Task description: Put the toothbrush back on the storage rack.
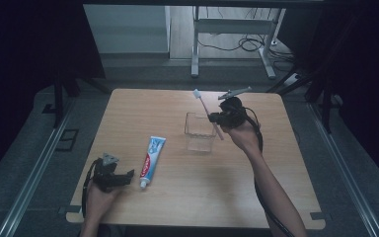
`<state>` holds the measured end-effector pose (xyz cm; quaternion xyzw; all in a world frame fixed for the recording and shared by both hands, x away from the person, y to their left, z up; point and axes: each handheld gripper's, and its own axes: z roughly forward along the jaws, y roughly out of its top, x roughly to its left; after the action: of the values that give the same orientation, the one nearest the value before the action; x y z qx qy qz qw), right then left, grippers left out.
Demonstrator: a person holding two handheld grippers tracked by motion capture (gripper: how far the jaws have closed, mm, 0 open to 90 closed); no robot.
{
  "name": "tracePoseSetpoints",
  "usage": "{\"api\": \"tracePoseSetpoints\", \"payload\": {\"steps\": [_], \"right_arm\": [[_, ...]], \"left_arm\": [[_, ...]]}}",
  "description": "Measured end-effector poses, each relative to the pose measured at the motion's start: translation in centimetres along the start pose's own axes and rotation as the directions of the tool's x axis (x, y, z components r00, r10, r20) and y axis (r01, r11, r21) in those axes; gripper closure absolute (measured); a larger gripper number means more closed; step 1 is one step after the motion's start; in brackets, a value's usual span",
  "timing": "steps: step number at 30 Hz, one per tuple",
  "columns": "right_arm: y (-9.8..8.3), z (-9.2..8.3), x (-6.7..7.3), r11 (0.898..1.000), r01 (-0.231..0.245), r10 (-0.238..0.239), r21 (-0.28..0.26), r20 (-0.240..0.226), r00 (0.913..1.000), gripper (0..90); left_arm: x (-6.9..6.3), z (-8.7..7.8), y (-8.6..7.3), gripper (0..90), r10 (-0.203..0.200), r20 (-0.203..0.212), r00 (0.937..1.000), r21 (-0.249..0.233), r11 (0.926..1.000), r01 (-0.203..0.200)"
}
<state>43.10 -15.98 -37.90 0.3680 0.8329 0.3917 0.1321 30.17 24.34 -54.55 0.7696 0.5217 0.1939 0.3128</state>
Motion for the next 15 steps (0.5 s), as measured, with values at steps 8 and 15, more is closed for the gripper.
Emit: {"api": "tracePoseSetpoints", "payload": {"steps": [8, 15], "right_arm": [[1.0, 0.7, 0.0, 0.999, -0.001, 0.002, -0.041, 0.003, 1.0000, 83.8], [1.3, 1.7, 0.0, 0.998, -0.006, 0.007, -0.065, 0.000, 1.0000, 83.8]], "left_arm": [[0.0, 0.0, 0.0, 12.7, 0.000, 0.000, 1.0000, 0.000, 1.0000, 0.000], [0.0, 0.0, 0.0, 12.7, 0.000, 0.000, 1.0000, 0.000, 1.0000, 0.000]]}}
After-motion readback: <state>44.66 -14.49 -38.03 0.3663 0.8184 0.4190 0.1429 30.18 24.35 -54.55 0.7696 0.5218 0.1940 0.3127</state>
